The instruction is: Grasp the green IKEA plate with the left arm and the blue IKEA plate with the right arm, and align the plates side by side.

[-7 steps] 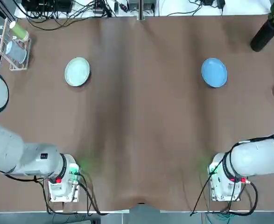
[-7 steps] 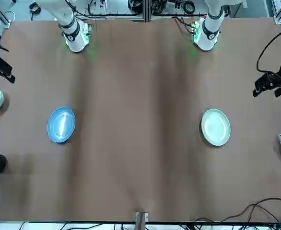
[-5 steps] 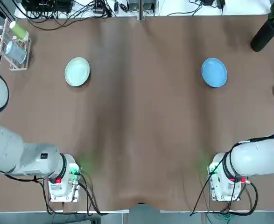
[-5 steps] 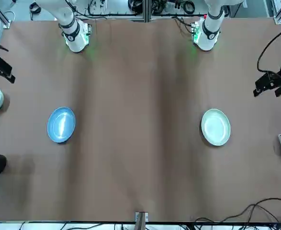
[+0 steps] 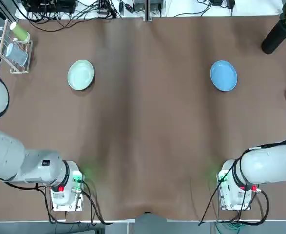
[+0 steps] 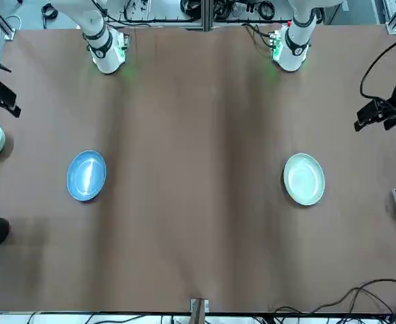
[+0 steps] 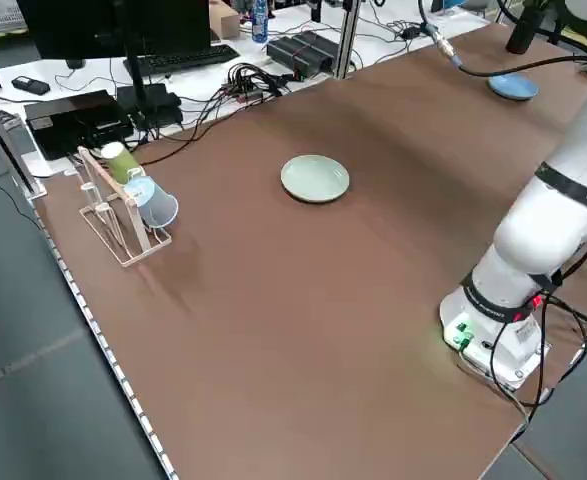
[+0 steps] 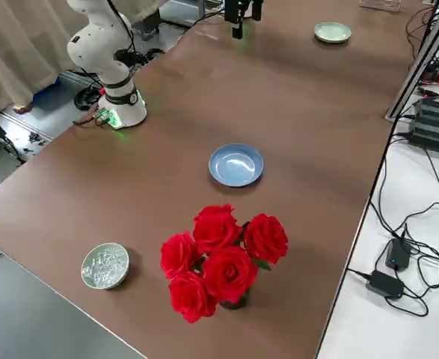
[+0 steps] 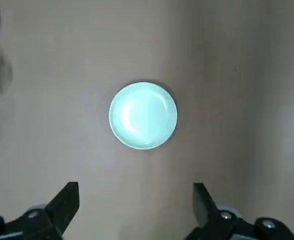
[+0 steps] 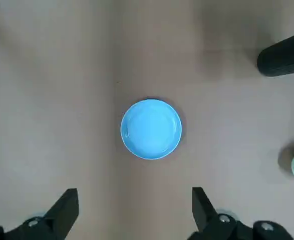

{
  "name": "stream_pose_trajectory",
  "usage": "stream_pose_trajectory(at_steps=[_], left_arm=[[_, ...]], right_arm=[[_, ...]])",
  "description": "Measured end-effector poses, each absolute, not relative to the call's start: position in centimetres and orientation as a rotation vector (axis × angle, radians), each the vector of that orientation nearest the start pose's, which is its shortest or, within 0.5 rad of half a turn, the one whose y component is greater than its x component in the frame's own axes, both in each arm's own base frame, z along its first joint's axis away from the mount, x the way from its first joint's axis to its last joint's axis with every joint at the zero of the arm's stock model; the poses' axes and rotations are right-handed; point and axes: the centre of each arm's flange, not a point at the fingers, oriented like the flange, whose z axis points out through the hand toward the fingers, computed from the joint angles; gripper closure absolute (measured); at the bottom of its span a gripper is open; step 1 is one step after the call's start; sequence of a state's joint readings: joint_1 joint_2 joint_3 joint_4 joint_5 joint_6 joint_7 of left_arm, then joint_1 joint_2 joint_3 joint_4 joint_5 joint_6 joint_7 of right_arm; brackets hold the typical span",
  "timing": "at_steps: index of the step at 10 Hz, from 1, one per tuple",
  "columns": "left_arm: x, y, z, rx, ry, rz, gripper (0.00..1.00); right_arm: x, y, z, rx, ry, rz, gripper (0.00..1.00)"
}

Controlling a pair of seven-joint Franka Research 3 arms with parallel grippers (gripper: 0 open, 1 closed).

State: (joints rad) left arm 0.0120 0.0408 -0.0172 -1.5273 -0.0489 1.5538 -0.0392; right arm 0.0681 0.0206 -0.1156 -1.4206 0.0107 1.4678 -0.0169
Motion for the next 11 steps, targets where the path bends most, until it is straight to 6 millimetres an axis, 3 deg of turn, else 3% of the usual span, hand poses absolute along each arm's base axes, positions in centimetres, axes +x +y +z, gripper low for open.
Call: stream_pose_trajectory(at_steps=[2, 5, 9, 11], left_arm=[[56.6, -1.0, 61.9, -3.190, -0.042, 0.030, 0.00], [57.2, 0.9, 60.6, -3.172, -0.091, 0.069, 0.00], [59.7, 6.9, 54.3, -3.166, -0.227, 0.149, 0.00], [60.1, 7.8, 49.8, -3.166, -0.230, 0.142, 0.00]], right_arm=[[55.7, -4.5, 65.7, -3.077, 0.034, -0.001, 0.00], [56.8, -11.6, 59.5, -2.914, 0.024, 0.032, 0.05], [56.5, -14.4, 48.1, -2.860, 0.046, 0.083, 0.18], [55.5, -16.5, 42.2, -2.787, 0.060, 0.111, 0.21]])
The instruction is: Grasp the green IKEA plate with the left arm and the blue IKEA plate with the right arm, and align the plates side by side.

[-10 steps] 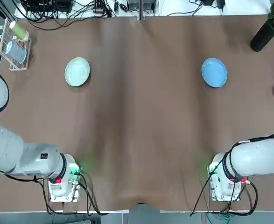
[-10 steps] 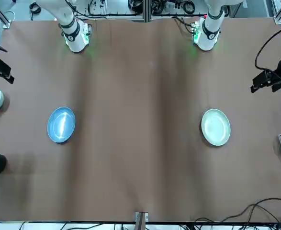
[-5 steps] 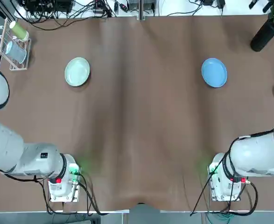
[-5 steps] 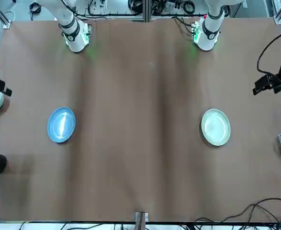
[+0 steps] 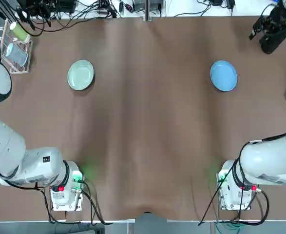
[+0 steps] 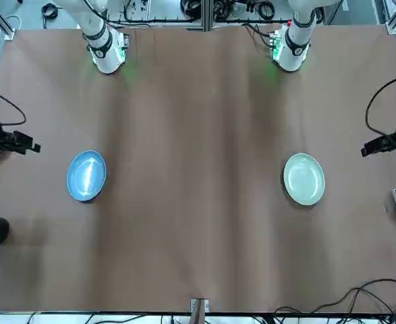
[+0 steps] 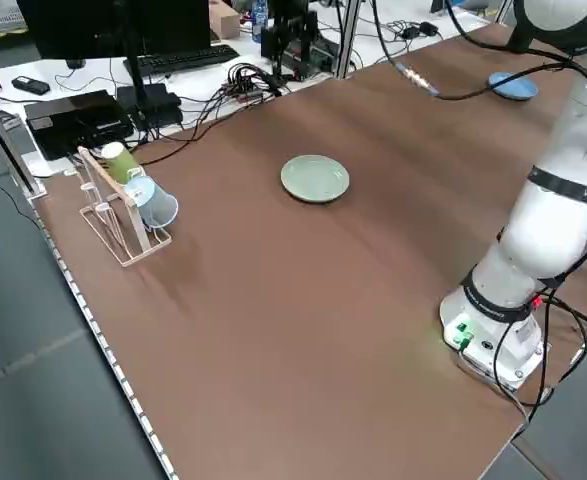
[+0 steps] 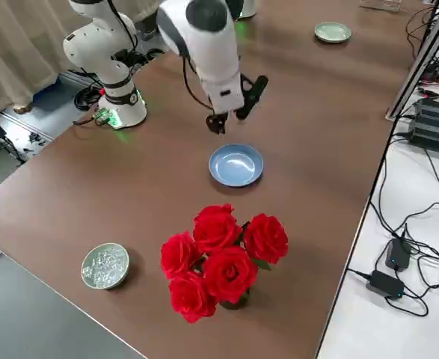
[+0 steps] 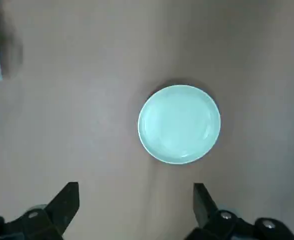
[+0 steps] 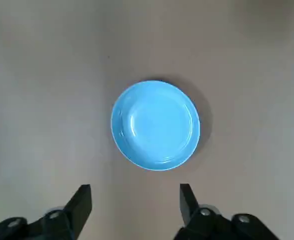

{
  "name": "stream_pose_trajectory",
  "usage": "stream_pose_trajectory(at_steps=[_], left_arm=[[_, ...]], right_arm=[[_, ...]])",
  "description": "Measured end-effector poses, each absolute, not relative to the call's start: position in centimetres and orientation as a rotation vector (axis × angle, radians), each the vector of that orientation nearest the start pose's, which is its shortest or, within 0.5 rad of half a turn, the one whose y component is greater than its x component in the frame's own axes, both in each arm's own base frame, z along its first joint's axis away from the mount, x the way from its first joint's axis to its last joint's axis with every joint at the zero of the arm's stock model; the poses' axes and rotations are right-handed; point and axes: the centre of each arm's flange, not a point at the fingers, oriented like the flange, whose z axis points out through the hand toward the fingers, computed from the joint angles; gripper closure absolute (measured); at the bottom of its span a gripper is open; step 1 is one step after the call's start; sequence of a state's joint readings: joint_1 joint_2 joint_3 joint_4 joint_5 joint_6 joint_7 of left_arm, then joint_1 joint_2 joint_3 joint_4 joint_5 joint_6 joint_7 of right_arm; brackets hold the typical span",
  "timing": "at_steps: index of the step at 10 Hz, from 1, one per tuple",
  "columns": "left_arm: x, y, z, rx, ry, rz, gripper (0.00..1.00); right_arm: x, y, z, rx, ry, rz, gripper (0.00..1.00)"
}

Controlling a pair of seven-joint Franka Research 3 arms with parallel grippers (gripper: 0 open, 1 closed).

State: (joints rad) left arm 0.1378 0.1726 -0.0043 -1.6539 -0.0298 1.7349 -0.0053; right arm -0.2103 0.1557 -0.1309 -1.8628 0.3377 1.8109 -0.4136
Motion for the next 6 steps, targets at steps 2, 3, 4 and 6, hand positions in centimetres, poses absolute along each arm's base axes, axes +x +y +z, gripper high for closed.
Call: stream_pose_trajectory(at_steps=[2, 3, 4, 6], left_arm=[[59.8, 8.7, 45.3, -3.166, -0.215, 0.104, 0.00], [59.5, 9.2, 43.0, -3.166, -0.201, 0.068, 0.00], [59.0, 9.3, 40.5, -3.164, -0.177, 0.033, 0.00], [57.4, 9.1, 35.4, -3.160, -0.152, -0.020, 0.00]], right_arm=[[55.6, -19.0, 35.8, -2.730, 0.064, 0.127, 0.24], [55.5, -19.2, 33.5, -2.713, 0.080, 0.147, 0.26], [55.3, -19.0, 31.7, -2.715, 0.091, 0.148, 0.26], [55.3, -18.1, 28.2, -2.723, 0.090, 0.140, 0.30]])
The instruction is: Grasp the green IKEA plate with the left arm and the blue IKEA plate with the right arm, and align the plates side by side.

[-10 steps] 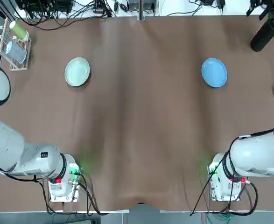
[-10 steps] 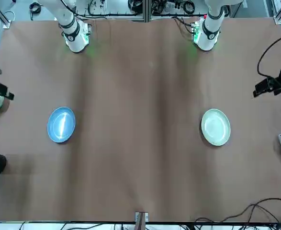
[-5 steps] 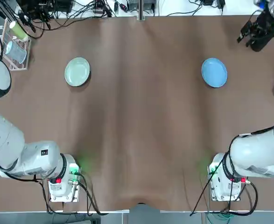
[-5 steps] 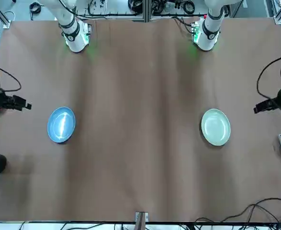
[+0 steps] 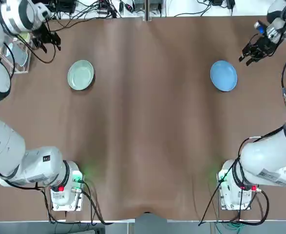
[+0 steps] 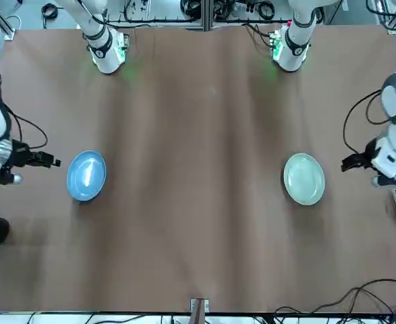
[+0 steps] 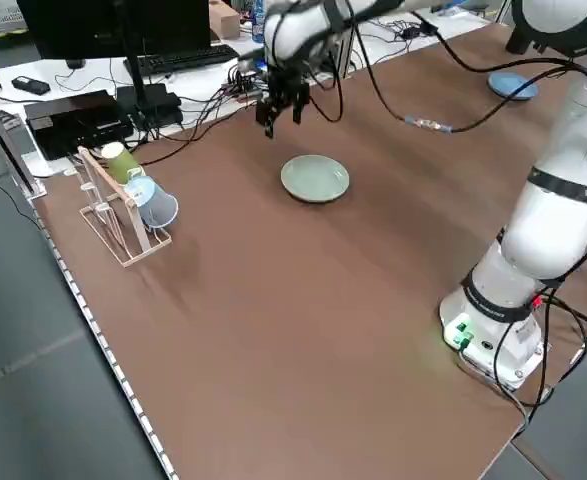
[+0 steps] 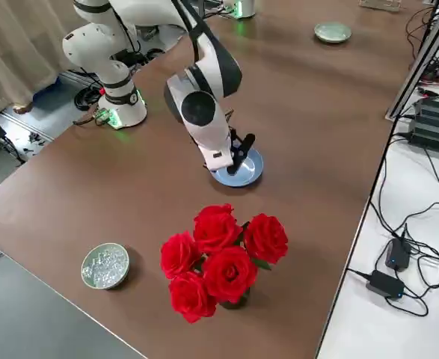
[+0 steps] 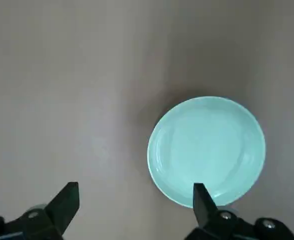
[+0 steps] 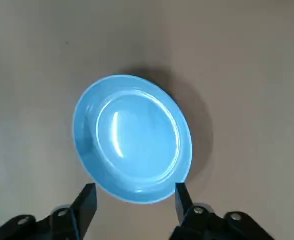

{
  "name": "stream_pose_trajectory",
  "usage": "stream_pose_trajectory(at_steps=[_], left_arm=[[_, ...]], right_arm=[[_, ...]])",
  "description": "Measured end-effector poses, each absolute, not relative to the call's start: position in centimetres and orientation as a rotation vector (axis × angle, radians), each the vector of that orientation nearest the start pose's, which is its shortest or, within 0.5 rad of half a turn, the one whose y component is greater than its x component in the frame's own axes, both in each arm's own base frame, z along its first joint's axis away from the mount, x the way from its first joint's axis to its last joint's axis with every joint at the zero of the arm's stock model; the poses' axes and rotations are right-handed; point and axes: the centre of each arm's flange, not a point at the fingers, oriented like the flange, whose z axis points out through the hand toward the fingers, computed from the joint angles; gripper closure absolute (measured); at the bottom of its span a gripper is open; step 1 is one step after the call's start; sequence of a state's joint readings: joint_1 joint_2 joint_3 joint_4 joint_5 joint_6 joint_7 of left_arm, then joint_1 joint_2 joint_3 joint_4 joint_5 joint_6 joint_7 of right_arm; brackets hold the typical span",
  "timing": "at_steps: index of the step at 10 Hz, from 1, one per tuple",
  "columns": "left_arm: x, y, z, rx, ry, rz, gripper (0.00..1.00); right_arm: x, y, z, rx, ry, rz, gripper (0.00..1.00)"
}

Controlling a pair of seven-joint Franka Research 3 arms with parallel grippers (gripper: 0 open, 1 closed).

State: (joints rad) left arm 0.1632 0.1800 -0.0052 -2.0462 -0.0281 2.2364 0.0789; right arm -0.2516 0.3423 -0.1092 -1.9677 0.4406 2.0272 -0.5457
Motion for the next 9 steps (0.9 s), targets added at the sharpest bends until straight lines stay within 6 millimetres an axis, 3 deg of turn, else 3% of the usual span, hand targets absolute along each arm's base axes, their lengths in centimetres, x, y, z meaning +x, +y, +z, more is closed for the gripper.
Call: stream_pose_trajectory(at_steps=[2, 5, 9], left_arm=[[55.6, 8.7, 31.7, -3.161, -0.150, 0.016, 0.00], [55.4, 7.4, 26.9, -3.171, -0.117, 0.133, 0.00], [56.6, 6.8, 23.5, -3.176, -0.099, 0.133, 0.00]], right_arm=[[55.2, -18.3, 25.1, -2.724, 0.033, 0.138, 0.30], [54.8, -18.7, 20.7, -2.703, 0.027, 0.157, 0.32], [54.4, -19.2, 18.3, -2.683, 0.069, 0.147, 0.33]])
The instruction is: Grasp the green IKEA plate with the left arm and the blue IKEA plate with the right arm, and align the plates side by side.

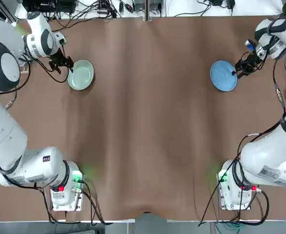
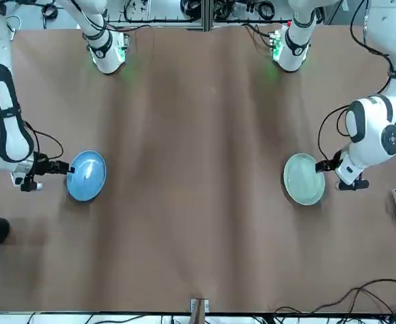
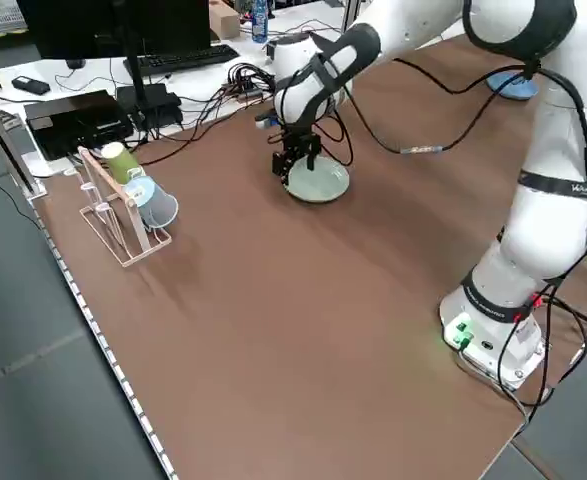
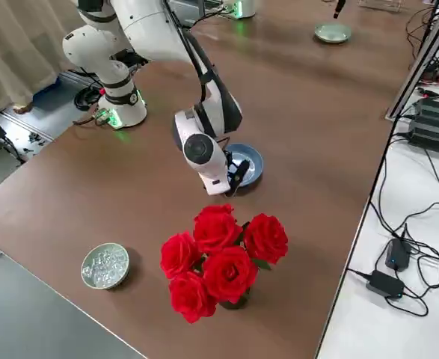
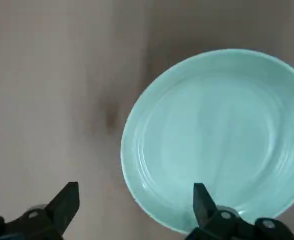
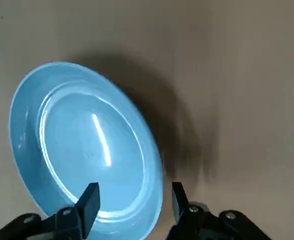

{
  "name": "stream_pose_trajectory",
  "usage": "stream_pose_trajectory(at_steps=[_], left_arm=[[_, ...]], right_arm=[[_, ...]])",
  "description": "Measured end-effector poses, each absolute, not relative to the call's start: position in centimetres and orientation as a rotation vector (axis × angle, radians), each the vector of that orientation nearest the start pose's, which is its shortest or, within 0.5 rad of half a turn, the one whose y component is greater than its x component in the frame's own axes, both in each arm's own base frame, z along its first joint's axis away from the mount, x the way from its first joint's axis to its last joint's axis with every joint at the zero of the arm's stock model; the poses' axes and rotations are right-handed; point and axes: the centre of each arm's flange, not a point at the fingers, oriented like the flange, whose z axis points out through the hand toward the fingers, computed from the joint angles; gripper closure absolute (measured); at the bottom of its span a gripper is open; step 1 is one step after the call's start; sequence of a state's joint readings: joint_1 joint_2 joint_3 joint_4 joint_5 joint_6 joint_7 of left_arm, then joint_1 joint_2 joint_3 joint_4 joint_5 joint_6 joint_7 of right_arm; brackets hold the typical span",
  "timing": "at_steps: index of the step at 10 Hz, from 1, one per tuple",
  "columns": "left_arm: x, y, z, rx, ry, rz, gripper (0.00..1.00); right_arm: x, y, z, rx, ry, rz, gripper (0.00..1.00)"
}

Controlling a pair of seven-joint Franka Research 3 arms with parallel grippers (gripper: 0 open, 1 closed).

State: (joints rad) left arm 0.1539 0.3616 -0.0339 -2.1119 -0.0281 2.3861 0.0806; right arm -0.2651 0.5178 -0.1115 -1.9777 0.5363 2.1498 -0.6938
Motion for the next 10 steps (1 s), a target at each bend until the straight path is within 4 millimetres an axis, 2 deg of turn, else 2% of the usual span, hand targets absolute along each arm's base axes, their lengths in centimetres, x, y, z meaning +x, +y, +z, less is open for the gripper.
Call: stream_pose_trajectory(at_steps=[2, 4, 7, 10], left_arm=[[57.0, 6.9, 22.4, -3.175, -0.101, 0.098, 0.00], [57.2, 6.9, 21.2, -3.174, -0.103, 0.066, 0.00], [57.2, 6.9, 19.7, -3.174, -0.104, 0.067, 0.00], [57.2, 6.9, 19.7, -3.174, -0.104, 0.066, 0.00]], right_arm=[[54.2, -18.9, 16.9, -2.651, 0.103, 0.152, 0.37], [54.4, -18.3, 16.5, -2.648, 0.096, 0.155, 0.42], [55.3, -15.7, 16.5, -2.639, 0.053, 0.154, 0.62], [55.9, -13.8, 16.5, -2.628, 0.030, 0.154, 0.63]])
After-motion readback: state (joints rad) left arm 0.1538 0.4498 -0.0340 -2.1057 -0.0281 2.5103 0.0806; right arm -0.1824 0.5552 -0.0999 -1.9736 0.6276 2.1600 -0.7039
